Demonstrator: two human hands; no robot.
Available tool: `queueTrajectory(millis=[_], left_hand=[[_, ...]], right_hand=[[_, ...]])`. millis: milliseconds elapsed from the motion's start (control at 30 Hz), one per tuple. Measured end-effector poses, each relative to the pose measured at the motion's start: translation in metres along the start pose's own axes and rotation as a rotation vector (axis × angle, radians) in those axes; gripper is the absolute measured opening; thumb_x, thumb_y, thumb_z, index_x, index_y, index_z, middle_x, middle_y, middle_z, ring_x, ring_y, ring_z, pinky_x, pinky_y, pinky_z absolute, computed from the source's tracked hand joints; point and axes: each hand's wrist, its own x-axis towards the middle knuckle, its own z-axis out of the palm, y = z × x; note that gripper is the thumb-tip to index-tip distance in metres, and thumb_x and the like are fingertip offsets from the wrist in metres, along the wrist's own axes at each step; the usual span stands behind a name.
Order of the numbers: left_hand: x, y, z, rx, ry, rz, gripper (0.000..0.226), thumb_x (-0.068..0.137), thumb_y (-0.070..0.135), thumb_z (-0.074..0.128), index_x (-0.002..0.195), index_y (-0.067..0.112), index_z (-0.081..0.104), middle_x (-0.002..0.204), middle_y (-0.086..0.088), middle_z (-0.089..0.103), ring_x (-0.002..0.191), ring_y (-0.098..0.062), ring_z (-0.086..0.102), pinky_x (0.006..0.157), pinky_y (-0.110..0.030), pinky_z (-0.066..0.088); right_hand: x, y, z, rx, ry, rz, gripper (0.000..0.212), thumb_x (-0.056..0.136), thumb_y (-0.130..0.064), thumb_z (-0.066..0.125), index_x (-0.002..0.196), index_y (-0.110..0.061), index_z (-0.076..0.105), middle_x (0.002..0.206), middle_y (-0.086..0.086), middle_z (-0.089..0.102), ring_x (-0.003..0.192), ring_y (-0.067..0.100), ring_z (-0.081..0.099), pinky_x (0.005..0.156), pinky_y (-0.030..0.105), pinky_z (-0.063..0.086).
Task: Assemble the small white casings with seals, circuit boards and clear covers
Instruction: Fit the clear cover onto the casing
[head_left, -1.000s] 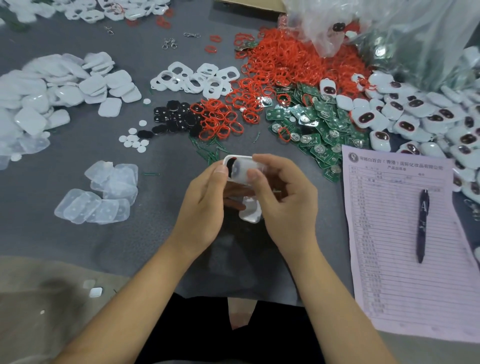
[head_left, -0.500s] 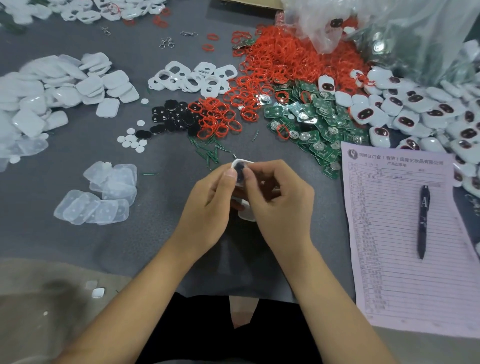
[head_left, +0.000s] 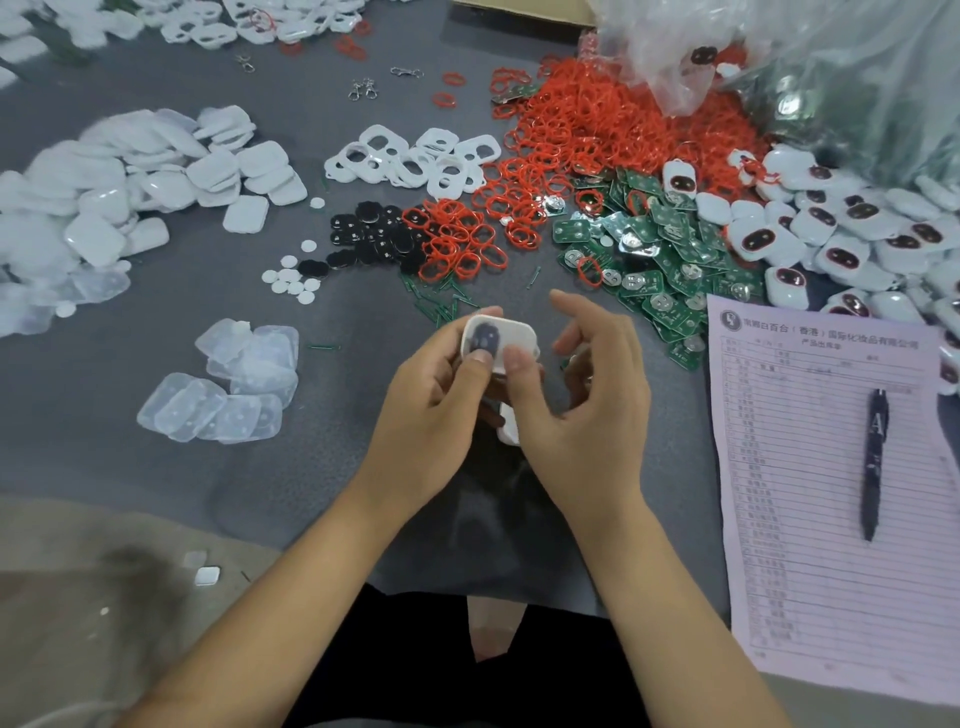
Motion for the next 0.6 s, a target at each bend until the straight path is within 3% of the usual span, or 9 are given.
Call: queueTrajectory(millis=[100, 233, 333, 433, 600], left_hand=[[0.001, 0.001, 0.0, -0.026, 0.052, -0.011, 0.036, 0.103, 0.031, 0.051, 0.137, 0.021, 0.059, 0.116, -0.009, 0.075, 0.104, -0.027, 0.074, 0.087, -0.05, 0.06], [-0.001, 0.001, -0.001, 0.005, 0.003, 0.03, 0.034, 0.103, 0.022, 0.05, 0.135, 0.021, 0.061, 0.11, -0.001, 0.074, 0.094, -0.013, 0.072, 0.076, -0.026, 0.057], [-0.001, 0.002, -0.001, 0.056, -0.025, 0.067, 0.037, 0.101, 0.014, 0.05, 0.136, 0.018, 0.06, 0.112, 0.0, 0.073, 0.096, -0.011, 0.071, 0.075, -0.021, 0.055], [-0.002, 0.004, 0.0, 0.055, -0.038, 0.079, 0.04, 0.098, 0.009, 0.051, 0.136, 0.016, 0.059, 0.116, 0.0, 0.072, 0.101, -0.009, 0.071, 0.08, -0.018, 0.054], [-0.002, 0.002, 0.0, 0.08, -0.08, 0.093, 0.037, 0.102, 0.014, 0.06, 0.139, 0.018, 0.058, 0.121, 0.005, 0.072, 0.11, -0.011, 0.071, 0.089, -0.022, 0.056]], right_hand=[[-0.001, 0.004, -0.001, 0.065, -0.034, 0.029, 0.038, 0.095, -0.034, 0.062, 0.128, -0.016, 0.061, 0.095, -0.004, 0.058, 0.071, 0.017, 0.053, 0.067, 0.025, 0.043], [-0.002, 0.008, 0.0, 0.107, -0.077, 0.077, 0.031, 0.096, -0.032, 0.06, 0.126, -0.023, 0.062, 0.093, -0.01, 0.061, 0.069, 0.015, 0.057, 0.064, 0.024, 0.044], [0.001, 0.011, 0.0, 0.14, -0.081, 0.098, 0.021, 0.099, -0.027, 0.059, 0.119, -0.025, 0.065, 0.093, -0.009, 0.063, 0.071, 0.016, 0.059, 0.064, 0.026, 0.046], [0.001, 0.014, 0.0, 0.145, -0.091, 0.084, 0.014, 0.101, -0.022, 0.06, 0.113, -0.023, 0.068, 0.096, -0.005, 0.067, 0.075, 0.018, 0.062, 0.066, 0.031, 0.049], [0.001, 0.015, 0.001, 0.153, -0.099, 0.11, 0.009, 0.1, -0.024, 0.063, 0.106, -0.03, 0.065, 0.088, -0.01, 0.065, 0.069, 0.016, 0.058, 0.063, 0.022, 0.044]])
